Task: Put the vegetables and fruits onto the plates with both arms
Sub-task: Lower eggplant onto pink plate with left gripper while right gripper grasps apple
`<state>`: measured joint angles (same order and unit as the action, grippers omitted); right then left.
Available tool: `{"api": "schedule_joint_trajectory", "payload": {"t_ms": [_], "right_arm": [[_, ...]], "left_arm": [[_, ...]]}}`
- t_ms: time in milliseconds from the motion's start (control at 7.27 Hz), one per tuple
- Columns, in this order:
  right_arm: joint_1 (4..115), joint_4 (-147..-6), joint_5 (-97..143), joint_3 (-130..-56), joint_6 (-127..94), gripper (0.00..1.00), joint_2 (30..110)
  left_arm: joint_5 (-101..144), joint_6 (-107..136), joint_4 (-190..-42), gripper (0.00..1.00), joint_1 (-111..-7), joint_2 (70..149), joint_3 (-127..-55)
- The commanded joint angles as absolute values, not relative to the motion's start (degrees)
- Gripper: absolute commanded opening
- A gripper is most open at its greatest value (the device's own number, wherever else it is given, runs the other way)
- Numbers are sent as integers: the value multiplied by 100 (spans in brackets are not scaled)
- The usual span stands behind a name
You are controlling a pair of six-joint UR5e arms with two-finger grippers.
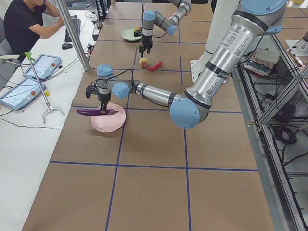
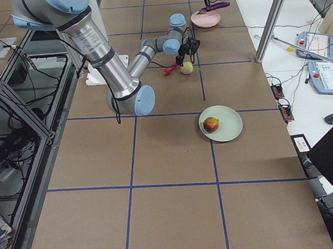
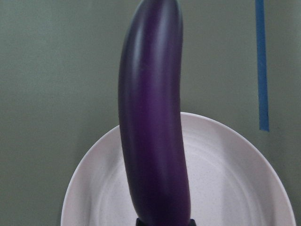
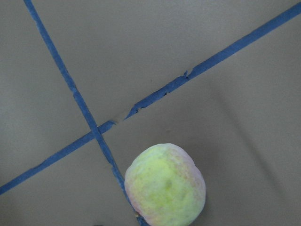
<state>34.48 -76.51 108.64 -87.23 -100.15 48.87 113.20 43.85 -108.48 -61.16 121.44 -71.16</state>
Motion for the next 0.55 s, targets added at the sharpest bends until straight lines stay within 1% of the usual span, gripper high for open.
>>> {"api": "schedule_joint_trajectory", "payload": {"t_ms": [0,138,412], "right_arm": [[3332,-7646,10696,-8299,-10011,100,4746],[3296,-7638,10696,-8219,-10019,100,4737],[3270,-7629,10644,-8122,-10037,100,4720]], "left_arm": [[11320,4368,-10881,79,-6091,12155,-7075],[11320,4368,-11011,100,-6047,12120,-7084],[11320,4403,-11162,100,-6056,12102,-7110]]}}
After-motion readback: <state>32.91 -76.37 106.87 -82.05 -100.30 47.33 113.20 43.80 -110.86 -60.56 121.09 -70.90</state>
